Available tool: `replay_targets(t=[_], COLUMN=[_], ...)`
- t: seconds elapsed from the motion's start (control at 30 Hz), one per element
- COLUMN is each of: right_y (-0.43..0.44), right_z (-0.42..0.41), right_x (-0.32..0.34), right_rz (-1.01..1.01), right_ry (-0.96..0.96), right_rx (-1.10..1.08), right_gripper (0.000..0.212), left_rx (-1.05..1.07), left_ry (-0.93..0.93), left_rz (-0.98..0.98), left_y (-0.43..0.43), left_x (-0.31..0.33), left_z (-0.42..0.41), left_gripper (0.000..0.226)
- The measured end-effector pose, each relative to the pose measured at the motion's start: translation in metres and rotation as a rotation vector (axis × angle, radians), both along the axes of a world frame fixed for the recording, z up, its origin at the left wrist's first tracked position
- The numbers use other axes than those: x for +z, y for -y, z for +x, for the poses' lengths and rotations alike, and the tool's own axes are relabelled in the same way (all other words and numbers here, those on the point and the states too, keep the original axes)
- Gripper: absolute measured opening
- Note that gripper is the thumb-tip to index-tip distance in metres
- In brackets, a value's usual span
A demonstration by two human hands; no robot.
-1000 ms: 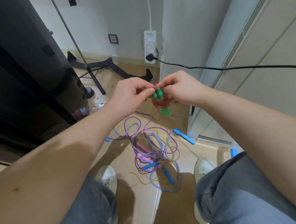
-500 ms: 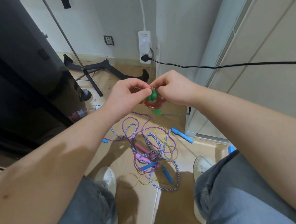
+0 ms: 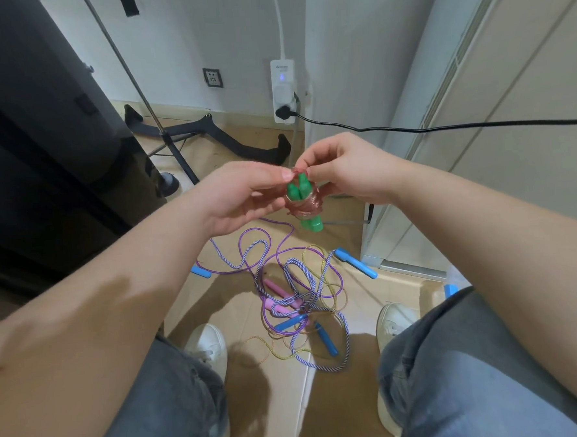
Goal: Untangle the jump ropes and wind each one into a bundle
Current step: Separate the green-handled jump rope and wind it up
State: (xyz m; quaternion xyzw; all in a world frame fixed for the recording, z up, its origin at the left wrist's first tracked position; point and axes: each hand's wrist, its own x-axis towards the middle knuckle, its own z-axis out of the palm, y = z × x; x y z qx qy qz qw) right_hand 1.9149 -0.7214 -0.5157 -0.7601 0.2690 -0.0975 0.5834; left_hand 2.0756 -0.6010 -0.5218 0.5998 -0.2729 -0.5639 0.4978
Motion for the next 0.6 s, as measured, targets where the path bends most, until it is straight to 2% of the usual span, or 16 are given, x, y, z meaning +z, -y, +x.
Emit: replay_targets(t=[0.13,0.23,0.33,0.43,0.6], right_y=[-0.003,-0.005,-0.006,-0.01,-0.015], right_z=[0.0,0.001,0.002,0.003,0.004], right_x=[-0.001,-0.001,-0.002,-0.001,-0.001], right_rz=[-0.035,-0.066,-0.05,-0.033,-0.03], right_ry=[-0.036,-0.044,-0.036,-0.007,0.011], right_rx=[0.062,0.051,0.009,-0.013,-0.104], right_gripper=[0.022,0.021,0.024,0.018,0.018], left_rx=[-0.044,-0.006,0.093,0.158,0.223], left_ry=[-0.193,-0.226,-0.199,-0.159,0.022], left_rz=[0.125,0.161,0.145,0.083,-0.018], left_y=[-0.006,-0.006,-0.004,-0.003,0.0], left_x=[0.002,0.003,0.0,-0.002,-0.007], left_z=[0.003,0.002,0.001,0.001,-0.007], left_gripper=[0.012,0.011,0.01,0.008,0.009])
